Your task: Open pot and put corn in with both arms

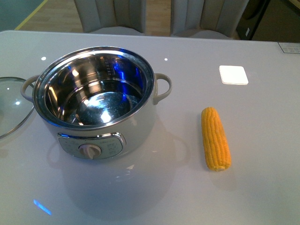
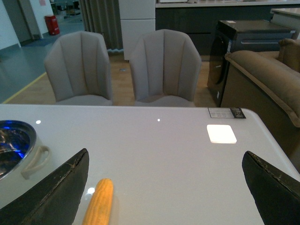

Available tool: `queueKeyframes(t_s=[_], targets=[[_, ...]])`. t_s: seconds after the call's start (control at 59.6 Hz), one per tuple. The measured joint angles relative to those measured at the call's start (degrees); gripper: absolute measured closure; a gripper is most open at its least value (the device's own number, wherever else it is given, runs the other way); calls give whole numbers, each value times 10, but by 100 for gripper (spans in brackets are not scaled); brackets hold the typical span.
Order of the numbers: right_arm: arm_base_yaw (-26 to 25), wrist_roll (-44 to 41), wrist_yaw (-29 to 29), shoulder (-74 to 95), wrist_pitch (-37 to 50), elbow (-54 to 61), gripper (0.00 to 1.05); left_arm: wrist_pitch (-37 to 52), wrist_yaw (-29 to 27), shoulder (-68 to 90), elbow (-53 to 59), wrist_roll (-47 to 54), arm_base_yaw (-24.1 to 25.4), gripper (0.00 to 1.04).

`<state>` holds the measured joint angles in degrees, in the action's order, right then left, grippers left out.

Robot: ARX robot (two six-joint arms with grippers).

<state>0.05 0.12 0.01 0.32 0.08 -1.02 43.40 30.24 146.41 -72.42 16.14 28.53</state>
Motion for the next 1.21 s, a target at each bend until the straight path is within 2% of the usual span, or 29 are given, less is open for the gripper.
queueKeyframes(t_s=[0.067, 0.101, 0.201, 0.352, 0.587, 0.906, 1.208], targets=[[0, 0, 0, 0, 0, 0, 9, 0, -3, -1, 0, -3, 0, 52], [0, 0, 0, 0, 0, 0, 9, -1, -6, -2, 0, -6, 0, 48], [0, 0, 0, 0, 0, 0, 9, -1, -18, -19, 7, -10, 3, 27], [0, 0, 0, 0, 0, 0, 9, -2, -33, -53, 11, -9, 7, 5], [0, 0, 0, 0, 0, 0, 9, -2, -36, -135, 58, -14, 14, 7], [0, 0, 0, 0, 0, 0, 9, -3, -16, -402, 217, -45, 27, 7], [0, 0, 0, 0, 0, 0, 9, -31, -10, -608, 358, -70, 4, 7]])
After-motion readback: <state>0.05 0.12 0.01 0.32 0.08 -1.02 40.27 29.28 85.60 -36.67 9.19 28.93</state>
